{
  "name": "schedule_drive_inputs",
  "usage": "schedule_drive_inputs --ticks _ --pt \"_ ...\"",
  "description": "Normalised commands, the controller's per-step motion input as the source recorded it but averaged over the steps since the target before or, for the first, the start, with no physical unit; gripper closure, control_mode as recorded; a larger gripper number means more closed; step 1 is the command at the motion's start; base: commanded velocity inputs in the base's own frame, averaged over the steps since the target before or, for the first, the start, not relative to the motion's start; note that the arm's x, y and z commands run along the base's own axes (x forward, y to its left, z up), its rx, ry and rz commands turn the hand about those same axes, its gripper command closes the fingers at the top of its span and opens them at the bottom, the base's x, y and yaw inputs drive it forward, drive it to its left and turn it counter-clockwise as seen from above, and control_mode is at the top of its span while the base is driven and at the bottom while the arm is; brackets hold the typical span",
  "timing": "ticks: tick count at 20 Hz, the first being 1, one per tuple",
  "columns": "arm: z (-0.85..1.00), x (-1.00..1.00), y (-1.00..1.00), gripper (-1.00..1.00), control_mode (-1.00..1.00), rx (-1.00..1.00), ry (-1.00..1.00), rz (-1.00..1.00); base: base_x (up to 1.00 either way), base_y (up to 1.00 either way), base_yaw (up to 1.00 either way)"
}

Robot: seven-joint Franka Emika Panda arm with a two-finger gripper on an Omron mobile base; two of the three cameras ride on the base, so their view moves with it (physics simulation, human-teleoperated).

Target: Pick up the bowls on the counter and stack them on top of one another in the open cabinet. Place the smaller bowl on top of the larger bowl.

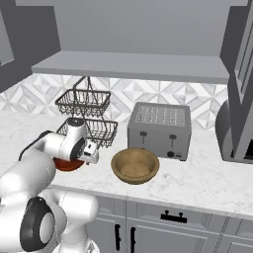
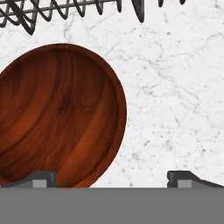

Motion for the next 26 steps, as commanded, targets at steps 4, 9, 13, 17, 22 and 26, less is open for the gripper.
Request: schedule_drive_inputs --ticks 4,9,13,17,22,26 --pt "-0.09 0.38 0.00 -1.00 -1.00 0.00 0.03 0.00 0.00 0.00 0.00" --pt "-0.22 0.21 0.00 -1.00 -1.00 0.00 0.03 0.00 0.00 0.00 0.00" --pt "-0.35 0.06 0.04 -1.00 -1.00 0.00 0.01 0.00 0.00 0.00 0.00" --pt "-0.33 0.08 0.09 -1.00 -1.00 0.00 0.00 0.00 0.00 0.00 0.00" --pt "-0.27 0.12 0.07 1.00 -1.00 0.00 0.00 0.00 0.00 0.00 0.00" --pt "-0.15 0.10 0.06 1.00 -1.00 0.00 0.01 0.00 0.00 0.00 0.00"
